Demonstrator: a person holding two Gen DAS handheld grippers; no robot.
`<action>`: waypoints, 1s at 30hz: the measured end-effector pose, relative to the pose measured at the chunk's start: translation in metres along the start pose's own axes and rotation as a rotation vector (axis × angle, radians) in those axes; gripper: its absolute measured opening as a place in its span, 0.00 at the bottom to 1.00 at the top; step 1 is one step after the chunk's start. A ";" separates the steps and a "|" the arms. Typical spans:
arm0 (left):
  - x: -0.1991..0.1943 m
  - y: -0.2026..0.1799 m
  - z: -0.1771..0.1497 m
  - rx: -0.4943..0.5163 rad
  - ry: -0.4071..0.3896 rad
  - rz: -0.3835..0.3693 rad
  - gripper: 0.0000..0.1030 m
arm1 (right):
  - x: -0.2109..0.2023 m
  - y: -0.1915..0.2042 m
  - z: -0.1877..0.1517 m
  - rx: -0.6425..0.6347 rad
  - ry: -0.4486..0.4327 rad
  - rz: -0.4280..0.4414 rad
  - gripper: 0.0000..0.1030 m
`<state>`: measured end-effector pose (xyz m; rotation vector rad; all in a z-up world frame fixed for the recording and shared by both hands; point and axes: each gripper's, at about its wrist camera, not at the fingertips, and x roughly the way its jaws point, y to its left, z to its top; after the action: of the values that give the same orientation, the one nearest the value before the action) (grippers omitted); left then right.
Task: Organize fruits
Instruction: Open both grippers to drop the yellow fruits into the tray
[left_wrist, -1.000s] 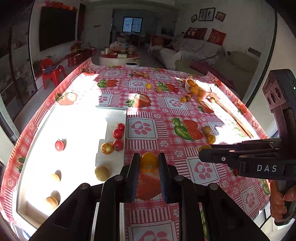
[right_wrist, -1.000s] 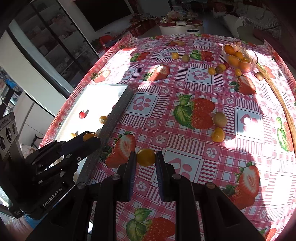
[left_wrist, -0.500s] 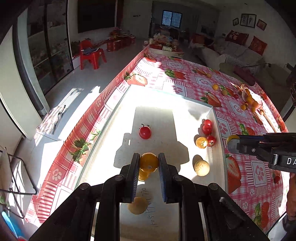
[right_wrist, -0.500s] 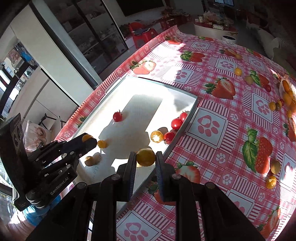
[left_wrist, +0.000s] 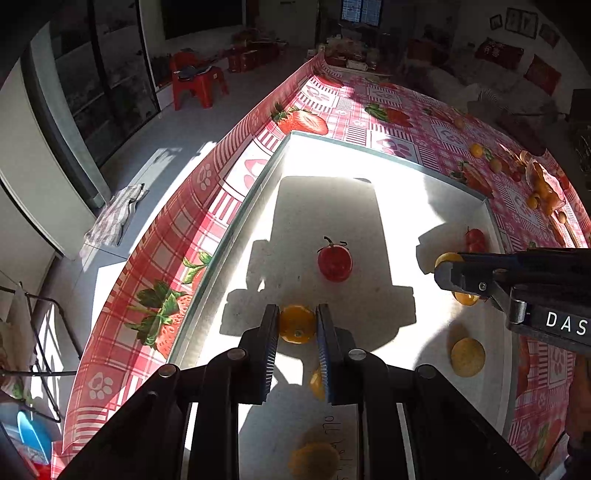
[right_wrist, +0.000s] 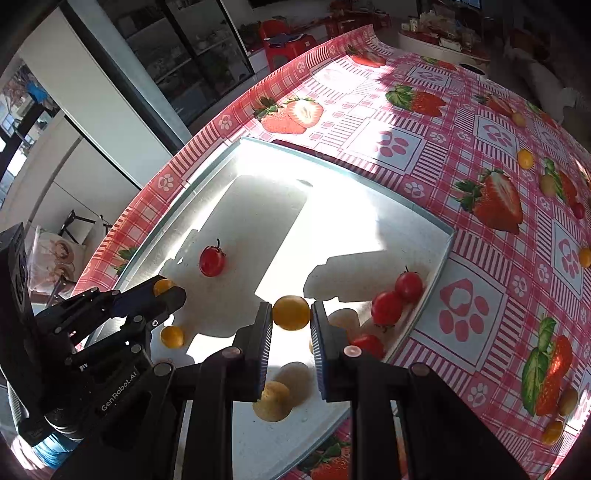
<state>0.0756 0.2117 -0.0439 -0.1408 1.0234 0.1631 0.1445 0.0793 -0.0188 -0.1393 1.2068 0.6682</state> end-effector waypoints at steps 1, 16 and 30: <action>0.001 0.000 0.000 0.001 0.004 0.002 0.21 | 0.004 0.000 0.001 -0.003 0.006 -0.003 0.22; -0.005 0.005 -0.005 -0.030 -0.006 0.005 0.35 | 0.005 0.008 0.005 -0.050 -0.003 -0.039 0.54; -0.050 -0.004 -0.019 -0.016 -0.139 0.058 1.00 | -0.059 0.001 -0.022 -0.021 -0.096 -0.044 0.72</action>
<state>0.0347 0.2002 -0.0105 -0.1130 0.8886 0.2309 0.1150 0.0472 0.0259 -0.1493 1.1016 0.6422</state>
